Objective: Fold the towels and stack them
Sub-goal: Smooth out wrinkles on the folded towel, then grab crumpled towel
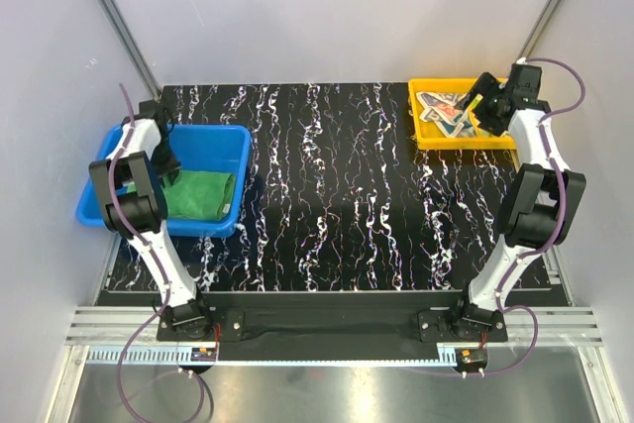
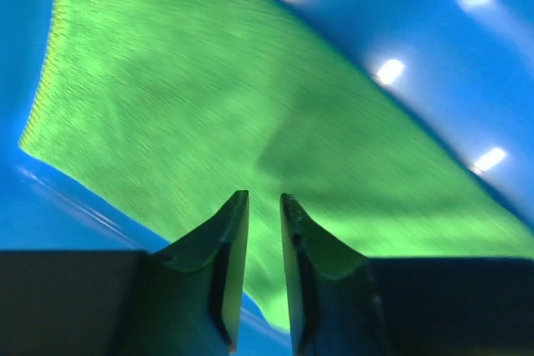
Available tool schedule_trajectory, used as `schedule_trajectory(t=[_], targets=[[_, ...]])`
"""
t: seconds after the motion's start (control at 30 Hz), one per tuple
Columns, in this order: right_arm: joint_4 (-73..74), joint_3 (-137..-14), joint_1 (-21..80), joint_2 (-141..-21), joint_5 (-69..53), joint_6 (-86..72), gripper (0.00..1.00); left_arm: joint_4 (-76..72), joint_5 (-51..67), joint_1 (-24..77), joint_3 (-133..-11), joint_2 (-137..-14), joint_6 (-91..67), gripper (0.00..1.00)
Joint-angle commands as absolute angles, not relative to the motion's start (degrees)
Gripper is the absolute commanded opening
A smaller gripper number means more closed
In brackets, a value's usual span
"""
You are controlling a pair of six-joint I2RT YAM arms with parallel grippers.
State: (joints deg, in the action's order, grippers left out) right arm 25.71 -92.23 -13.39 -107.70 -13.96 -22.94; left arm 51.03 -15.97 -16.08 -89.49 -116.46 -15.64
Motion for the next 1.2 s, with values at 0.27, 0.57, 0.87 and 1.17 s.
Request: schedule_trajectory(t=[0.27,0.57,0.87,1.17], targets=[[30.8,-109.4,-14.1,-120.0,1.2,-15.9,0.88,43.3,2.4,-3.5,-81.2,-89.5,-16.6,0.32],[24.6,-119.5,-15.8,-133.3,9.0,-13.0,0.66,34.2,8.8,9.3,-73.2,-77.3,-17.9,0.39],[18.6,-131.1,-16.0,-142.2,7.4,-13.7,0.50,32.9,13.8,10.3,-73.2,-78.0,-18.8,0.39],[22.5,-133.2,-15.4,-133.5,3.5,-13.3,0.00,32.4,12.9,10.7,-72.8,-76.9,-18.8,0.40]])
